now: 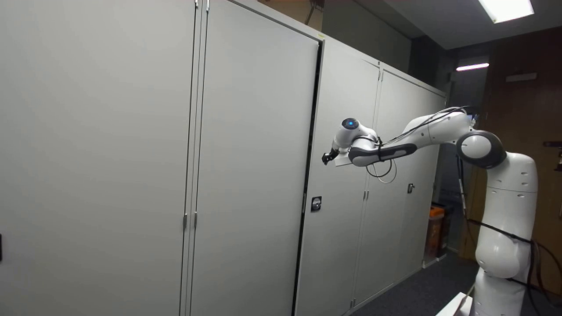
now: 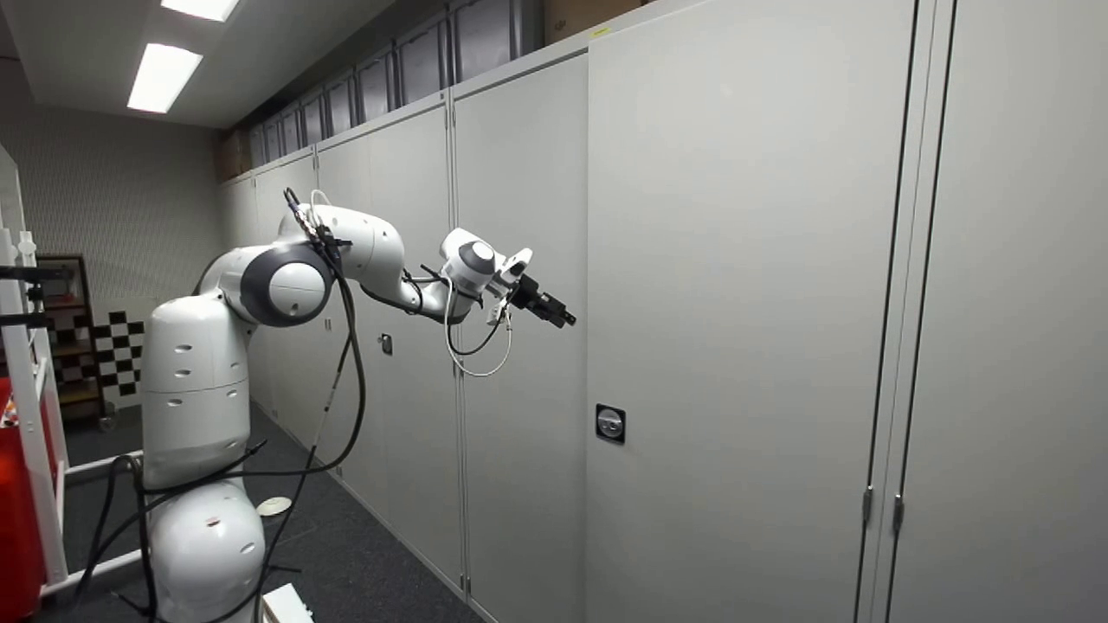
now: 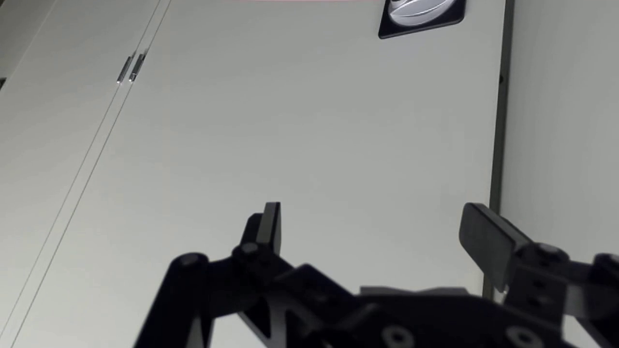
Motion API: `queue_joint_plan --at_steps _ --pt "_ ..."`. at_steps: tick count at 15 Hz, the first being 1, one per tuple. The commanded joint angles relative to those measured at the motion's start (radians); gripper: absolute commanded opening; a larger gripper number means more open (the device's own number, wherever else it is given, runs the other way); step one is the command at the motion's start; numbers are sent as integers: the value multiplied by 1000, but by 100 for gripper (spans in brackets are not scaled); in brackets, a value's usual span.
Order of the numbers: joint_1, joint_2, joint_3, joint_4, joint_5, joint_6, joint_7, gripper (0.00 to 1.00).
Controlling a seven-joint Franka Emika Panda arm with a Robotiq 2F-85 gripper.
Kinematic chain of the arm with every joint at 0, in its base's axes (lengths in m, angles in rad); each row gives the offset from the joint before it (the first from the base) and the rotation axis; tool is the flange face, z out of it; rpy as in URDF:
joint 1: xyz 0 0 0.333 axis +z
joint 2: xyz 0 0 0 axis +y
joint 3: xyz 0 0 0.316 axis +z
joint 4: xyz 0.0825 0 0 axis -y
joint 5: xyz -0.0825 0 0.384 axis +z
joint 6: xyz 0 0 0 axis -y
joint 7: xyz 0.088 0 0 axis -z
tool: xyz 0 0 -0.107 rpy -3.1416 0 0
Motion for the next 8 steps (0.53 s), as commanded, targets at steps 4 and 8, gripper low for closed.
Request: queue_joint_plan --at_steps 4,8 --pt "71 109 -50 161 -88 -68 72 100" --pt "99 155 -67 225 -126 -73 116 100"
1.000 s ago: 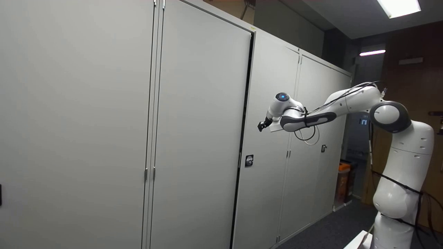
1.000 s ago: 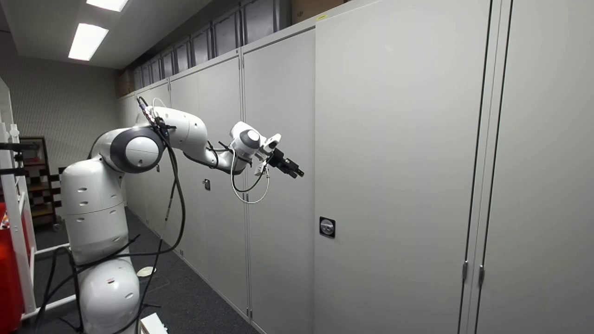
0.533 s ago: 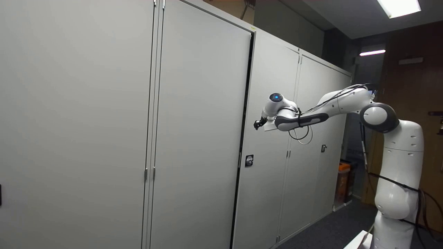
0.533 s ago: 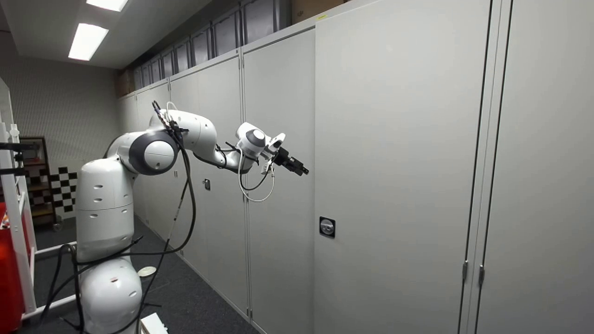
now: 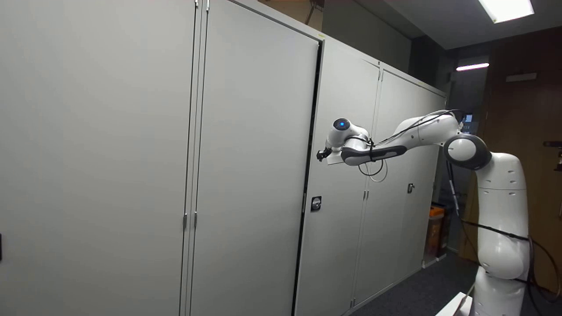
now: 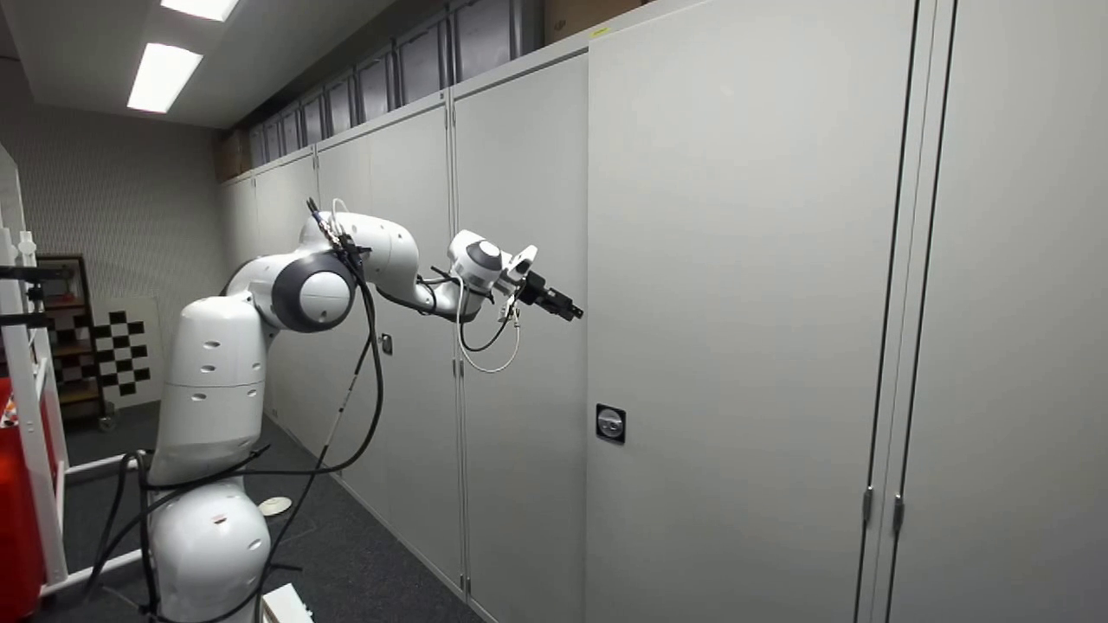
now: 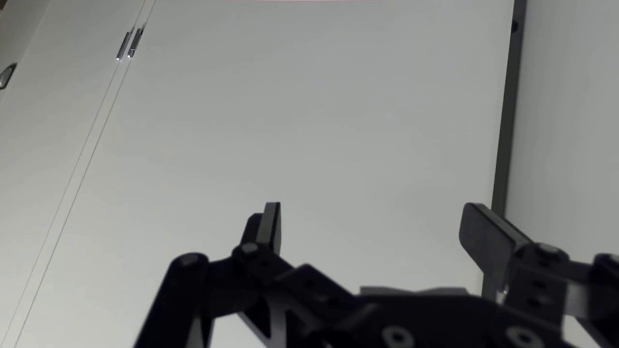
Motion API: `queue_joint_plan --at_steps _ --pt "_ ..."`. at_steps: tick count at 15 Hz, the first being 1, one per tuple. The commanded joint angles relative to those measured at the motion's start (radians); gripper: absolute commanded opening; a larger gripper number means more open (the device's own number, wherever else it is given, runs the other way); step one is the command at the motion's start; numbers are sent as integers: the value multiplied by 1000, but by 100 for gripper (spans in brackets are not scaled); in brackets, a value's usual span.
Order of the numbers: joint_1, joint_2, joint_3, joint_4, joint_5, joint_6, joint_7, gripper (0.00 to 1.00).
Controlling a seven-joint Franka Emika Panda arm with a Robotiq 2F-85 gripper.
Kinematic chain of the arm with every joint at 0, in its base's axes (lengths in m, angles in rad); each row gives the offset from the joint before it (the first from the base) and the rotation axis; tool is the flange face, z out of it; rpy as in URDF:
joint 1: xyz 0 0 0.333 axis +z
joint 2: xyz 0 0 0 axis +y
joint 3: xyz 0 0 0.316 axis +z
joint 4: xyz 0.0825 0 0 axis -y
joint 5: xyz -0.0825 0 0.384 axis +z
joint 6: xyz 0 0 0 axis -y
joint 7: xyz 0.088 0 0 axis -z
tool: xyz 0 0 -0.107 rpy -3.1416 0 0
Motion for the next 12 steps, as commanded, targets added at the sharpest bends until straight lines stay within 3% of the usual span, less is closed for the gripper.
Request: queue_joint_plan --at_steps 1,12 --pt "39 58 -28 93 -48 -28 44 100" --pt "100 180 -68 268 -76 -55 86 100"
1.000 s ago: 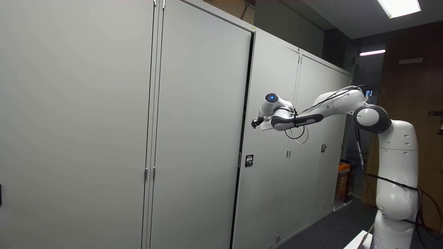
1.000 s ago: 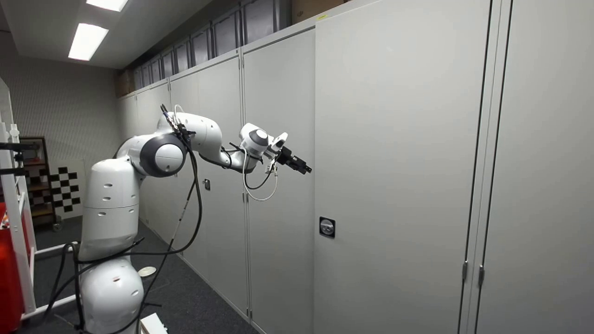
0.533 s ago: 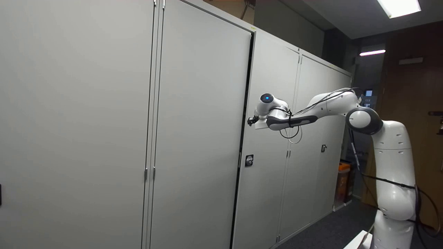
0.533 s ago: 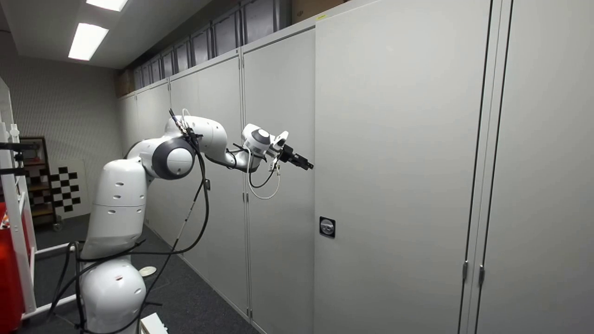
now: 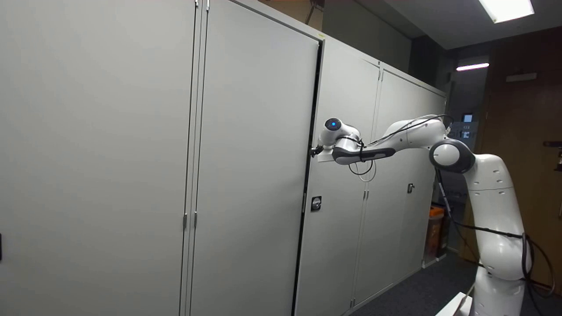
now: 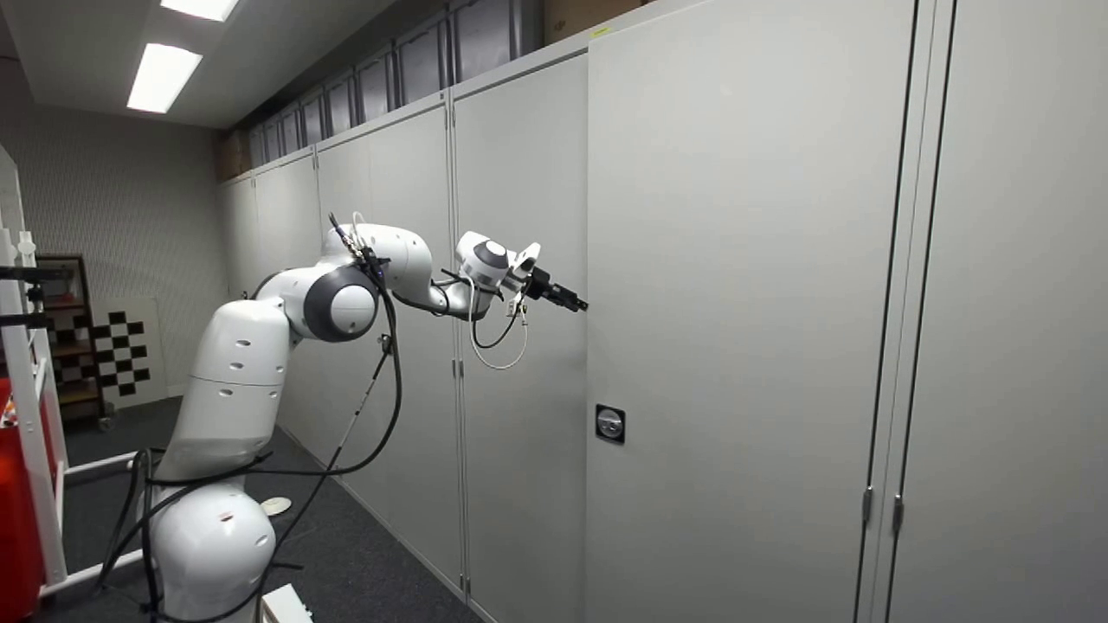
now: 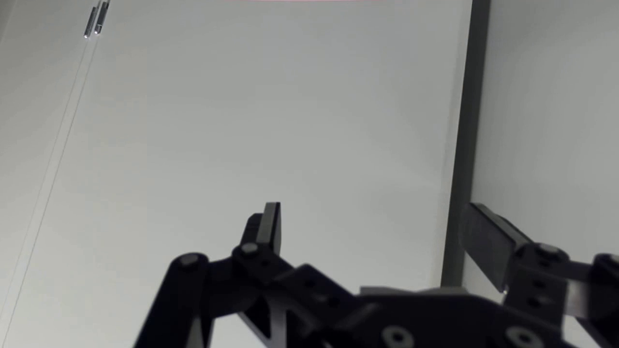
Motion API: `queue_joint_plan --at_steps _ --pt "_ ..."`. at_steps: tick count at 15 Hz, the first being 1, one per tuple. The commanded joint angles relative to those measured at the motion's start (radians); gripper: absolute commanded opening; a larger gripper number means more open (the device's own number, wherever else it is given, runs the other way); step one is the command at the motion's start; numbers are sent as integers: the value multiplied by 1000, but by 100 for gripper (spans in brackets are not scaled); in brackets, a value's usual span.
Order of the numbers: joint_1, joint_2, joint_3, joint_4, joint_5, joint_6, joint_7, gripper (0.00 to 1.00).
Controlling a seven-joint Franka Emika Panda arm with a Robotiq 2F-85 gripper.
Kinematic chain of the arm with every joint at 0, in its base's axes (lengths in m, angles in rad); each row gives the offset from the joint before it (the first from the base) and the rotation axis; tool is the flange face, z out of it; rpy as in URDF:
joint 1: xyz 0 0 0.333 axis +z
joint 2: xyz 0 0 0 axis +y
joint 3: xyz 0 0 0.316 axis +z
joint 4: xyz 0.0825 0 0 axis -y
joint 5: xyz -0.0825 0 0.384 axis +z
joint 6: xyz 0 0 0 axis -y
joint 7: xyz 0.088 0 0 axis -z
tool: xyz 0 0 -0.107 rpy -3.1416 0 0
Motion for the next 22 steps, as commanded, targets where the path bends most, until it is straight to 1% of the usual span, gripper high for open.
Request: queue_joint_plan --at_steps 1,3,4,14,22 --pt "41 55 -30 92 -40 -49 25 100" --pt "52 74 -37 121 -40 -64 23 100" --pt "45 83 -30 128 -50 -68 31 100" --pt "55 165 -34 229 -106 -124 77 100" --pt "54 202 -34 272 -107 -149 76 100"
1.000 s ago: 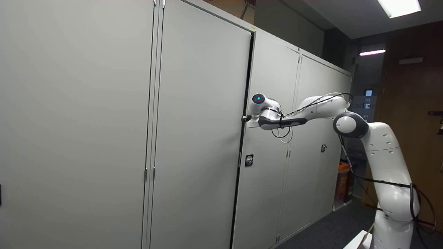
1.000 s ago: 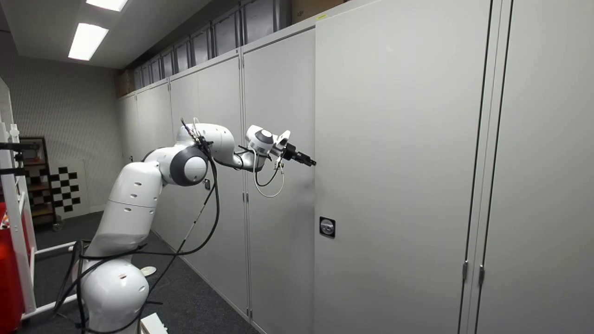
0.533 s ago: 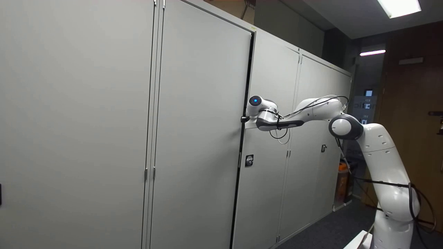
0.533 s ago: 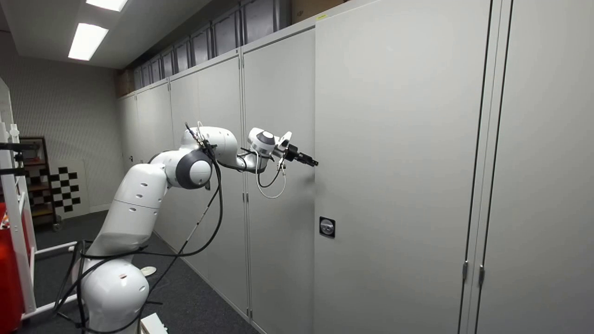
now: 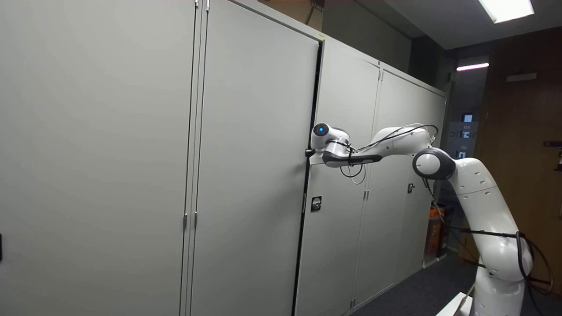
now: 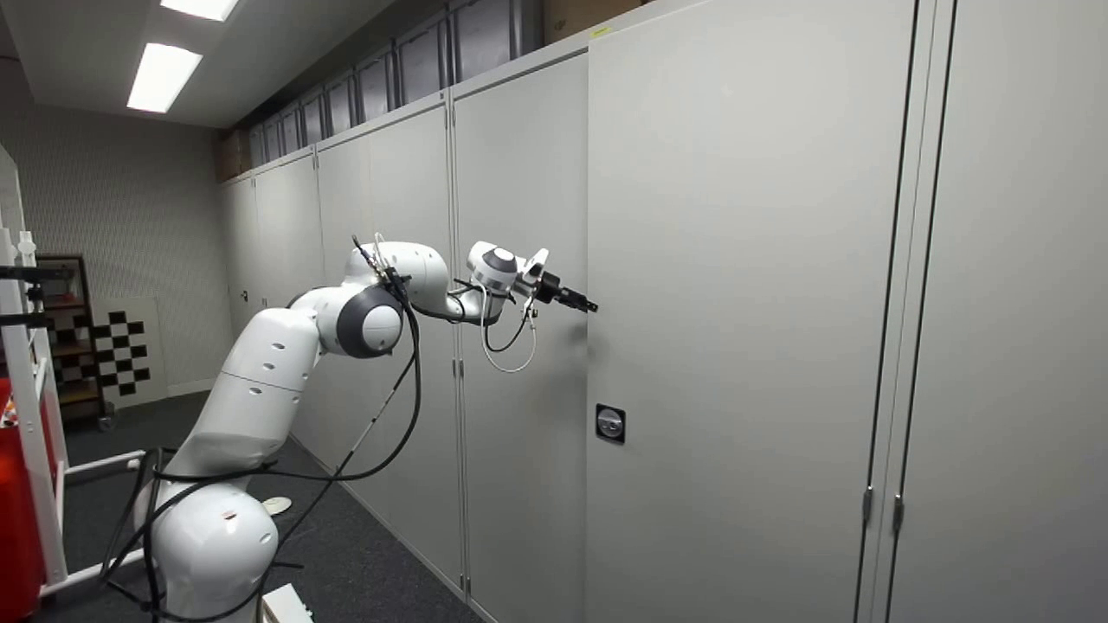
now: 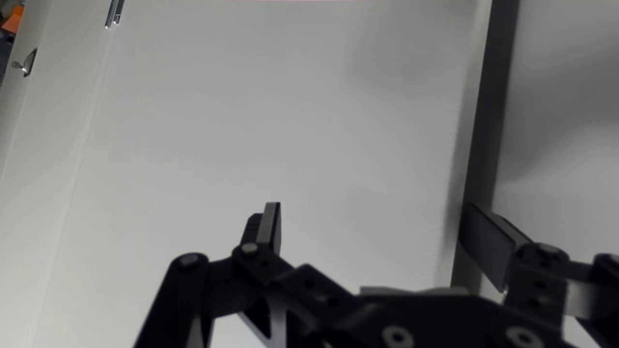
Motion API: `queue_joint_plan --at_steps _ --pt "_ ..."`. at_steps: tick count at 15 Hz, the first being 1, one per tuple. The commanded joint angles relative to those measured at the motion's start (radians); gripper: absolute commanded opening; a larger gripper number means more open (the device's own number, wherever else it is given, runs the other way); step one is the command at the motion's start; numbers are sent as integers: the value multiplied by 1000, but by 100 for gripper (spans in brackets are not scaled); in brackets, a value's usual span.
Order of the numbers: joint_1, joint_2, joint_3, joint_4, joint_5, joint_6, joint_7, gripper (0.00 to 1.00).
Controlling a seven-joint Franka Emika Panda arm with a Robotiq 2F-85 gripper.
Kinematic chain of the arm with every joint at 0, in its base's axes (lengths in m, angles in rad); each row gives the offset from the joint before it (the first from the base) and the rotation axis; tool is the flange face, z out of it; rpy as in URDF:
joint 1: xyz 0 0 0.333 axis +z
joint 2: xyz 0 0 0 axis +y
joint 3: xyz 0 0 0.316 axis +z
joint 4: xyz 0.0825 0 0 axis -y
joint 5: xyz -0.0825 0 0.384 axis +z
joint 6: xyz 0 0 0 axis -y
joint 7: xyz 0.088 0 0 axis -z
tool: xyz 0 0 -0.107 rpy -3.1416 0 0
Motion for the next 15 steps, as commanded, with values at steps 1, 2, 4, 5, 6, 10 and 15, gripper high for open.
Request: queue_joint_plan --at_steps 1,2,4,5,6,10,15 --pt "18 26 -17 50 -34 -34 21 100" --pt "18 27 -19 50 -37 -35 23 100" --pt "19 26 -22 46 -41 -41 29 100" --pt "21 22 -23 40 -42 -52 33 100" --pt "22 14 -23 27 -41 -60 36 100" --pt "40 -12 -19 -14 -47 -105 55 100" --pt "57 -40 -12 -56 -37 -149 59 100"
